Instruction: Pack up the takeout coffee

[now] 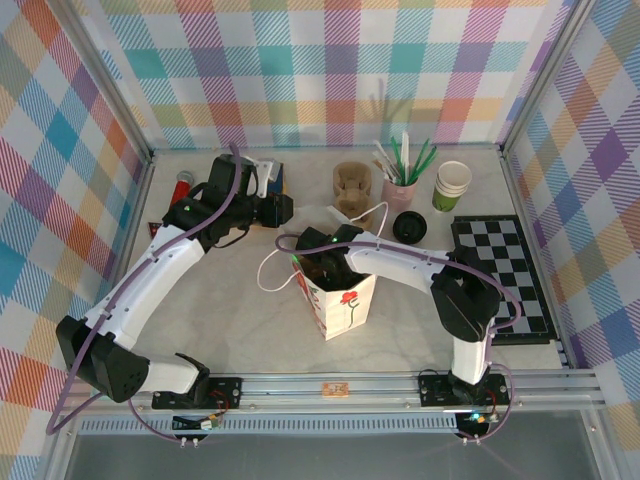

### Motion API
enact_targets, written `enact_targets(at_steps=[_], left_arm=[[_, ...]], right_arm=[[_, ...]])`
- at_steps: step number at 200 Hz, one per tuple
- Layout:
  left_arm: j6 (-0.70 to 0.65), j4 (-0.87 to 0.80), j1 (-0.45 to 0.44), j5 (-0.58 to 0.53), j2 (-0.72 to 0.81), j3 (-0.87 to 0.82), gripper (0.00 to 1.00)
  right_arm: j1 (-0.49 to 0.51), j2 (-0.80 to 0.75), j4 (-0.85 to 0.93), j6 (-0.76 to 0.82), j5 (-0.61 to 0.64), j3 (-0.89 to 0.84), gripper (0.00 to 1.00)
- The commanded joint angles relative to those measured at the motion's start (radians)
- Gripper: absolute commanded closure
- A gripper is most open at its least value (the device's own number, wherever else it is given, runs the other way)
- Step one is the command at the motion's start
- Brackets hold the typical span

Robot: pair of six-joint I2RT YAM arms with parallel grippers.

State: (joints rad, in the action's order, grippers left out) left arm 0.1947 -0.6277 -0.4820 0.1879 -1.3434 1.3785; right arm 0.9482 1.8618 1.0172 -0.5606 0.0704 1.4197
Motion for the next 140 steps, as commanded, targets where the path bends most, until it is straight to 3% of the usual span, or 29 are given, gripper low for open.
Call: enact_targets(at_steps=[1,140], left_arm=[[0.011,0.022,-0.009,-0.015,0.026,-0.012,0.67],[0.015,0.040,-0.009,-0.021,0.030,-0.027,0.67]], right_arm=[[-0.006,0.060,-0.061,0.009,0.013,-0.056,0.65],[-0.005,0.089,-0.124,-0.008,0.023,-0.100,0.65]])
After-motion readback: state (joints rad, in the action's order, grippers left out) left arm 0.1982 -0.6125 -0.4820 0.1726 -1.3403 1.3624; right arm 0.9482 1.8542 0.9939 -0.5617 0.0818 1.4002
